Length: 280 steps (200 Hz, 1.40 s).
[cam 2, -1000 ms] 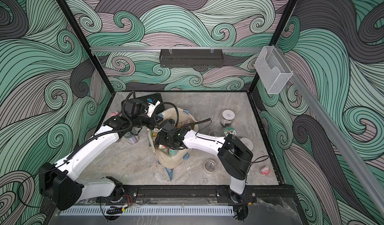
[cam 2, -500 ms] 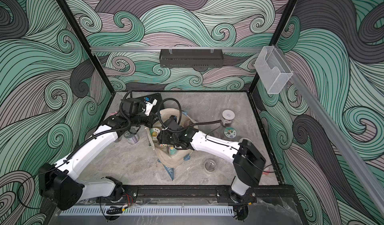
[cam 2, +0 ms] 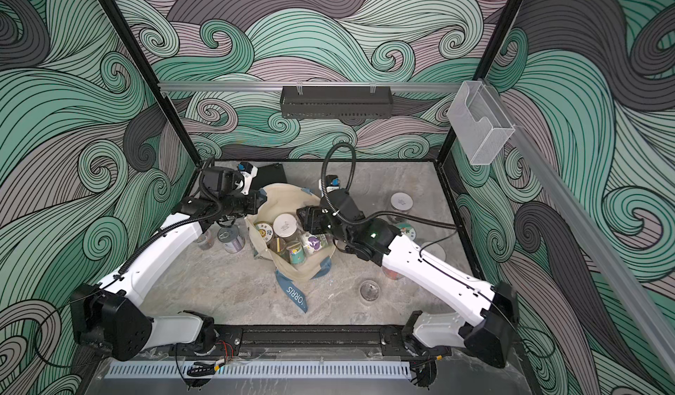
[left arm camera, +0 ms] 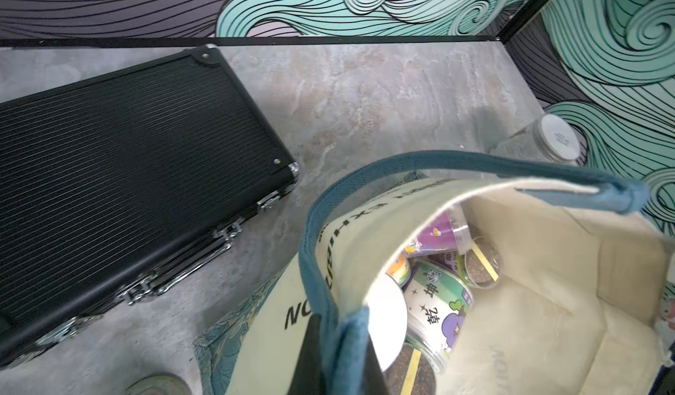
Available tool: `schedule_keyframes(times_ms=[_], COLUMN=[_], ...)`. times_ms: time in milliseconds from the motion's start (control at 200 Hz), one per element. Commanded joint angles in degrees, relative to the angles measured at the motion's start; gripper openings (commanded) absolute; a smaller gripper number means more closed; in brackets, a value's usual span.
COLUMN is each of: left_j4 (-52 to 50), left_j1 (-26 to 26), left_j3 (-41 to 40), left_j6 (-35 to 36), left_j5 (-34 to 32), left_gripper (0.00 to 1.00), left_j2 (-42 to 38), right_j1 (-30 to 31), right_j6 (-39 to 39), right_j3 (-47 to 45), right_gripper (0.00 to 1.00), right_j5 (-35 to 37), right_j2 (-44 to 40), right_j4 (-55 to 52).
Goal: Take out the seed jars from the canvas bag
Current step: Pick up the seed jar from the canvas bag, then place the seed jar at the center of the board.
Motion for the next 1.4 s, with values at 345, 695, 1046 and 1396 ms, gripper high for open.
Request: schedule_keyframes(times_ms=[345,695,1046,1396], left_j4=[0.35,-2.38,-2.39,-1.81], left_j1=[2.60,4.20,4.83,5.15], left_j3=[3.01,4.58,4.87,4.85], left_j6=[-1.90,-2.94,-3.87,-4.40], left_j5=[-1.66,-2.34,-0.46,1.12], left_gripper=[0.00,0.00,0.00,0.00], left_j2=[0.32,3.08,4.43,4.74], right_j1=[-19.23,-21.39,-22.91,-23.00], right_j6=[-9.75,-14.16,-16.10,-18.19], right_j3=[-4.38,-2.14,-1.95,-4.58], right_gripper=[0.58,0.58,0.58,0.59], right_j5=[4.04,10.34,16.50,22.38], right_j2=[3.67,24.97,34.53,37.63], right_j4=[3.30,15.16,24.43,30.37])
